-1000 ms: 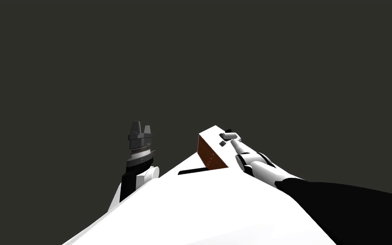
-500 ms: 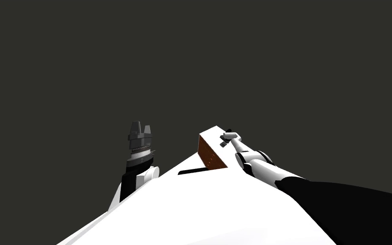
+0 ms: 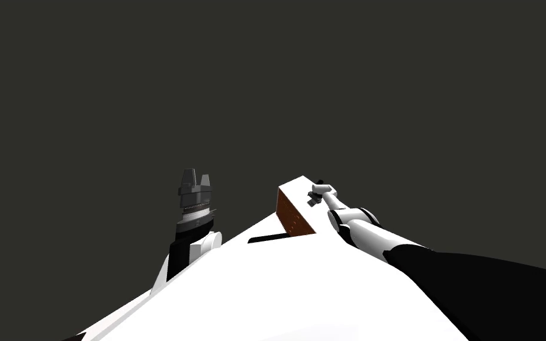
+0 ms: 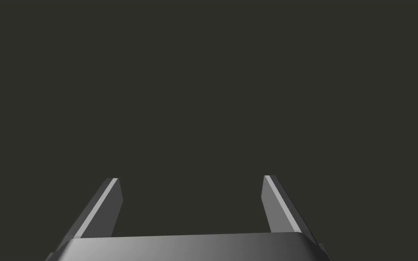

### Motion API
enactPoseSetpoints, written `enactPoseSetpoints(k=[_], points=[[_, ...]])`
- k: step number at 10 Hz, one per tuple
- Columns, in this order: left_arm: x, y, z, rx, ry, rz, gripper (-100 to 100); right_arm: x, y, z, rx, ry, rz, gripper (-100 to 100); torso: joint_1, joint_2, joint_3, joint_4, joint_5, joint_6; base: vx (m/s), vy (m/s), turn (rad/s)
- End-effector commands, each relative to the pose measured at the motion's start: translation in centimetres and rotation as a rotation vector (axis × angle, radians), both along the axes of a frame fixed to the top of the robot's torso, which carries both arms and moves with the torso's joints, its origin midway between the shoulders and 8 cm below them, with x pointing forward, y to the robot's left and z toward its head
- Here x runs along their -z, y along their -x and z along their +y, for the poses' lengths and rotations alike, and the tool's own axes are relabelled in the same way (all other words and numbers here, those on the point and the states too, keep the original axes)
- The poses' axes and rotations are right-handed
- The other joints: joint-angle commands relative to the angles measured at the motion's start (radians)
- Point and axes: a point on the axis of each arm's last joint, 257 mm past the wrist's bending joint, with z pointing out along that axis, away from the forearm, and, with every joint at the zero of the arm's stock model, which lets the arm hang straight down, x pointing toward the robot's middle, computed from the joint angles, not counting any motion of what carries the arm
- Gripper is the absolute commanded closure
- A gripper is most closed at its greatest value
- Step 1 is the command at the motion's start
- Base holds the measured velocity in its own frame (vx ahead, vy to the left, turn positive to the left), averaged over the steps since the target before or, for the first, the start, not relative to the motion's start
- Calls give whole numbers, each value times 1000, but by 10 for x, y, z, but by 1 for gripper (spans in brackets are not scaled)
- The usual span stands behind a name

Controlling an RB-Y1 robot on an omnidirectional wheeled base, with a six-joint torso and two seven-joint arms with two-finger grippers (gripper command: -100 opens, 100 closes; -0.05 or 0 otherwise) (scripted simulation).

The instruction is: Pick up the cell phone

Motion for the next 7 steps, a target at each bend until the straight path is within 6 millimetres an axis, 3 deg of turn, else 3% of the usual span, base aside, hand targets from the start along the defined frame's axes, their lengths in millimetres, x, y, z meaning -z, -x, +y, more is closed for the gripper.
enactPoseSetpoints(k=[1,3,6,7], points=[[0,0,0,0,0,0,0,3,6,0,2,-7,28,-100,0,0,0,0,0,0,6,-9,27],[0,0,0,0,0,0,0,10,23,1,6,-27,96,-100,0,0,0,0,0,0,2,-10,48],[0,0,0,0,0,0,0,11,26,1,8,-31,108,-100,1,1,0,0,0,0,-2,-4,17],[0,0,0,0,0,0,0,12,27,1,7,-31,110,0,1,1,0,0,0,0,0,0,0]])
